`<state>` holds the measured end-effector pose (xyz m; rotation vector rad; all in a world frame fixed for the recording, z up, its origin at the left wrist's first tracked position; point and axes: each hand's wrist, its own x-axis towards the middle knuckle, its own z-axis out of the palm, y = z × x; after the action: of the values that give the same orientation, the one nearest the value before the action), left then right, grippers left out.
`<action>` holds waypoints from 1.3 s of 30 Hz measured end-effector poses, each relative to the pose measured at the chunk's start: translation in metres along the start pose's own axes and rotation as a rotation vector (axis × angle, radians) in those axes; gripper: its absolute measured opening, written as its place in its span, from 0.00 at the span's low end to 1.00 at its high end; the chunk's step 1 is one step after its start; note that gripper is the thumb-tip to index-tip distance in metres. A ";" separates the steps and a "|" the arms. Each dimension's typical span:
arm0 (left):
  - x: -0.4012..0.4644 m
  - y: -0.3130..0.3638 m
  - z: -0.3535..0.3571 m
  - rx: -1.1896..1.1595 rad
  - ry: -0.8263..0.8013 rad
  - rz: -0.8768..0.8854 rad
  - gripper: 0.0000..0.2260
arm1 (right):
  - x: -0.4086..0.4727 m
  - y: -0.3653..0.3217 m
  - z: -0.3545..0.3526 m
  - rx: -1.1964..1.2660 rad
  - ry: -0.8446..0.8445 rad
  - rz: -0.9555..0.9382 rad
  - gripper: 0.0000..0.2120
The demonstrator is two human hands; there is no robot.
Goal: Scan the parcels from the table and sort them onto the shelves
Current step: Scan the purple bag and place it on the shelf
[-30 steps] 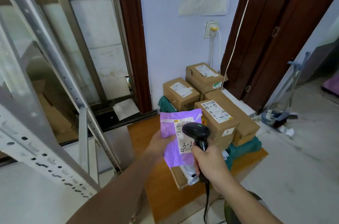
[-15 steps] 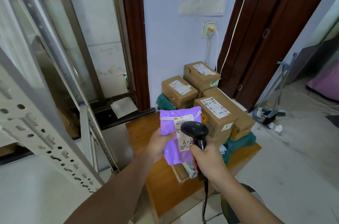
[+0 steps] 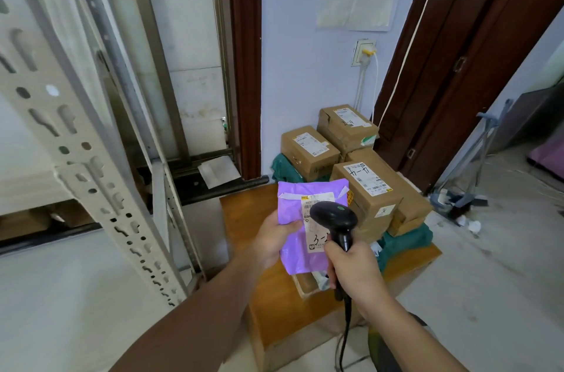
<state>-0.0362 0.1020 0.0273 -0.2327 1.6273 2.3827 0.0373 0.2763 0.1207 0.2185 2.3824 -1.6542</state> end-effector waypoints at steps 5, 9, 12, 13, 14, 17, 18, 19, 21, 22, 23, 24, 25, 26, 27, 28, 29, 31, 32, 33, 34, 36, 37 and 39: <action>-0.019 -0.003 0.019 -0.009 0.108 0.029 0.13 | -0.006 0.007 -0.022 -0.075 -0.068 -0.061 0.08; -0.042 -0.017 0.032 -0.055 0.236 0.080 0.14 | -0.015 0.017 -0.044 -0.158 -0.166 -0.220 0.02; -0.075 -0.026 0.041 -0.070 0.353 0.106 0.13 | -0.025 0.022 -0.060 -0.190 -0.308 -0.302 0.04; -0.089 -0.029 0.044 -0.077 0.397 0.115 0.12 | -0.030 0.021 -0.064 -0.194 -0.360 -0.323 0.03; -0.105 -0.031 0.046 -0.093 0.438 0.126 0.11 | -0.036 0.019 -0.067 -0.192 -0.419 -0.341 0.01; -0.154 -0.036 0.045 -0.126 0.544 0.159 0.12 | -0.055 0.009 -0.064 -0.213 -0.584 -0.390 0.05; -0.173 -0.038 0.043 -0.125 0.583 0.182 0.14 | -0.061 0.007 -0.059 -0.226 -0.634 -0.402 0.05; -0.193 -0.039 0.039 -0.122 0.628 0.207 0.17 | -0.068 0.006 -0.053 -0.236 -0.683 -0.416 0.05; -0.235 -0.042 0.030 -0.138 0.714 0.259 0.19 | -0.086 0.004 -0.034 -0.248 -0.763 -0.443 0.02; -0.256 -0.045 0.023 -0.148 0.754 0.289 0.20 | -0.098 0.002 -0.023 -0.242 -0.791 -0.454 0.02; -0.278 -0.046 0.017 -0.158 0.794 0.317 0.21 | -0.110 0.001 -0.012 -0.232 -0.816 -0.461 0.02; -0.300 -0.048 0.012 -0.166 0.829 0.339 0.22 | -0.122 0.000 -0.001 -0.222 -0.844 -0.461 0.03; -0.321 -0.049 0.006 -0.171 0.873 0.357 0.23 | -0.135 -0.001 0.011 -0.216 -0.874 -0.467 0.03; -0.343 -0.051 -0.001 -0.175 0.916 0.374 0.23 | -0.149 -0.002 0.022 -0.218 -0.906 -0.484 0.03; -0.365 -0.052 -0.007 -0.188 0.961 0.392 0.24 | -0.163 -0.004 0.035 -0.218 -0.937 -0.510 0.04; -0.387 -0.051 -0.016 -0.207 1.008 0.408 0.24 | -0.177 -0.009 0.047 -0.213 -0.963 -0.538 0.04; -0.409 -0.050 -0.024 -0.220 1.042 0.429 0.24 | -0.192 -0.015 0.060 -0.209 -0.989 -0.564 0.04; -0.450 -0.046 -0.040 -0.211 1.087 0.465 0.22 | -0.222 -0.028 0.085 -0.212 -1.045 -0.606 0.05; -0.470 -0.043 -0.049 -0.209 1.106 0.479 0.19 | -0.237 -0.035 0.097 -0.215 -1.075 -0.623 0.05; -0.490 -0.039 -0.057 -0.214 1.127 0.493 0.16 | -0.252 -0.042 0.109 -0.218 -1.106 -0.632 0.05; -0.508 -0.034 -0.067 -0.215 1.143 0.504 0.14 | -0.267 -0.049 0.121 -0.222 -1.133 -0.635 0.05; -0.543 -0.021 -0.088 -0.210 1.169 0.527 0.13 | -0.293 -0.064 0.144 -0.220 -1.171 -0.657 0.05; -0.558 -0.013 -0.096 -0.197 1.181 0.539 0.13 | -0.306 -0.072 0.154 -0.210 -1.184 -0.675 0.05; -0.585 0.006 -0.113 -0.172 1.197 0.556 0.12 | -0.330 -0.090 0.172 -0.162 -1.197 -0.700 0.04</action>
<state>0.5216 -0.0707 0.1477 -1.7063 2.0648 3.0120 0.3497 0.0869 0.2345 -1.3530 1.6113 -1.1608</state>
